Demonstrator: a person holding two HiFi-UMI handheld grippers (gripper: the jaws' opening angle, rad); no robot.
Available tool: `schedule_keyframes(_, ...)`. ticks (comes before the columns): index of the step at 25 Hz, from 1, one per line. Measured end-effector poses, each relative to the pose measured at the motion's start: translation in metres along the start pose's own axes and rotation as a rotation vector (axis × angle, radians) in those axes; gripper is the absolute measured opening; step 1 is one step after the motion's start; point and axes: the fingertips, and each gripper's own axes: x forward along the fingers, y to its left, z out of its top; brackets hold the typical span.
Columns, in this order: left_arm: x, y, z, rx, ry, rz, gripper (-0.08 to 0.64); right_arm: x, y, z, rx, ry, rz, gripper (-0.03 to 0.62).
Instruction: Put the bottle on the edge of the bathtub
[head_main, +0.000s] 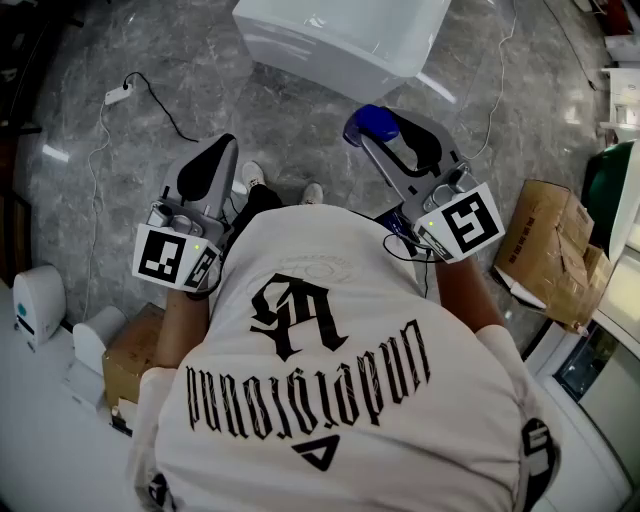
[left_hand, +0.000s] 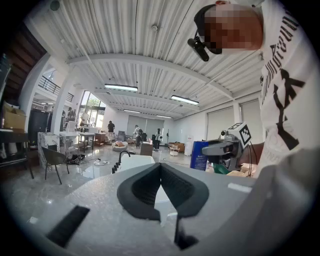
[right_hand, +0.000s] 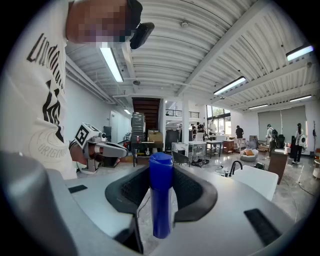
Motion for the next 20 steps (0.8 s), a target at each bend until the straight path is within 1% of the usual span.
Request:
schedule_keyframes(5, -0.002, 0.009, 0.001, -0.001, 0.009, -0.006, 0.015, 0.013, 0.002, 0.003, 0.002, 0.003, 0.007, 0.149)
schedule_keyframes(11, -0.003, 0.038, 0.003, -0.009, 0.010, 0.002, 0.014, 0.039, 0.001, 0.006, 0.003, 0.001, 0.005, 0.149)
schedule_keyframes(16, -0.005, 0.074, 0.007, -0.010, 0.007, -0.009, 0.014, 0.071, 0.001, 0.010, 0.013, 0.004, -0.018, 0.149)
schedule_keyframes(20, -0.009, 0.113, 0.010, -0.019, 0.010, -0.029, 0.015, 0.106, 0.002, 0.016, 0.015, 0.017, -0.056, 0.149)
